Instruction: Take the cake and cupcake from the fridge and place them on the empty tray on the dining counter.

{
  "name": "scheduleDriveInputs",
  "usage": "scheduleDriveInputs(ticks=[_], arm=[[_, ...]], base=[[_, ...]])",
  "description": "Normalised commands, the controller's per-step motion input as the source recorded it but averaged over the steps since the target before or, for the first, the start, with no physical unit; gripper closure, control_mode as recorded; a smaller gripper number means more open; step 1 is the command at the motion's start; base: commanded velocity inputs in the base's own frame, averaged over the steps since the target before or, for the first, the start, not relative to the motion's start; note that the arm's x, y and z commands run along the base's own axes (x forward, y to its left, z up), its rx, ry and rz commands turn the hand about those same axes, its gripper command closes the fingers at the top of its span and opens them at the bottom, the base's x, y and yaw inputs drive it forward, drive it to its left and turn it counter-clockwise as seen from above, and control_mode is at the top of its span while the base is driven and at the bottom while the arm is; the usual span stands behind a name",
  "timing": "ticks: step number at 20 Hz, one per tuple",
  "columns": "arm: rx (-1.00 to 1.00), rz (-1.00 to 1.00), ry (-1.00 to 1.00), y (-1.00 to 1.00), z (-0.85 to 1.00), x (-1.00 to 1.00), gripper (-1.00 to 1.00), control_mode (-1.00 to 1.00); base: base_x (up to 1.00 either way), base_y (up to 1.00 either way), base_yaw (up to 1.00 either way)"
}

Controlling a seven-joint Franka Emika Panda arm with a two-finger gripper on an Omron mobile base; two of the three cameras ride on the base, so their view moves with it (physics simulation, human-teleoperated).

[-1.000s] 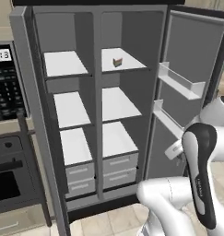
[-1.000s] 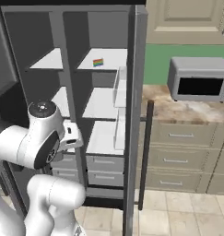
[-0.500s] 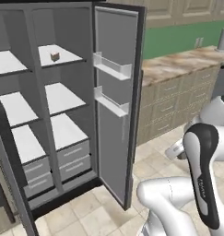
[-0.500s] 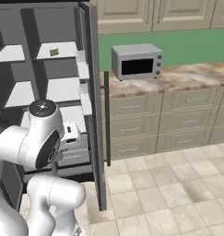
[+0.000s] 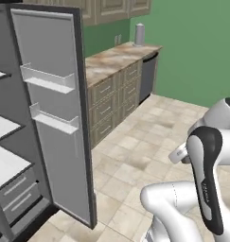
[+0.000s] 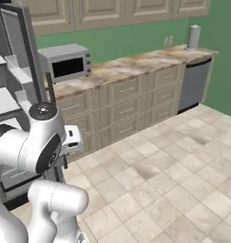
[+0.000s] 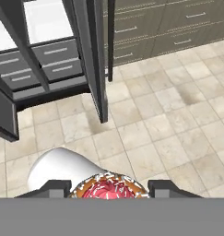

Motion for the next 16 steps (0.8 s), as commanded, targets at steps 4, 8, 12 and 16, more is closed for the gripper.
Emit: scheduleDriveInputs(ticks=[4, 8, 12, 16], arm=[[0.0, 0.0, 0.0, 0.0, 0.0, 0.0, 1.0, 1.0], [0.0, 0.0, 0.0, 0.0, 0.0, 0.0, 1.0, 1.0], [0.0, 0.0, 0.0, 0.0, 0.0, 0.0, 1.0, 1.0], [0.0, 0.0, 0.0, 0.0, 0.0, 0.0, 1.0, 1.0]], base=[[-0.03, -0.53, -0.58], [-0.01, -0.39, -0.63], [-0.15, -0.34, -0.63], [-0.31, -0.3, -0.62]])
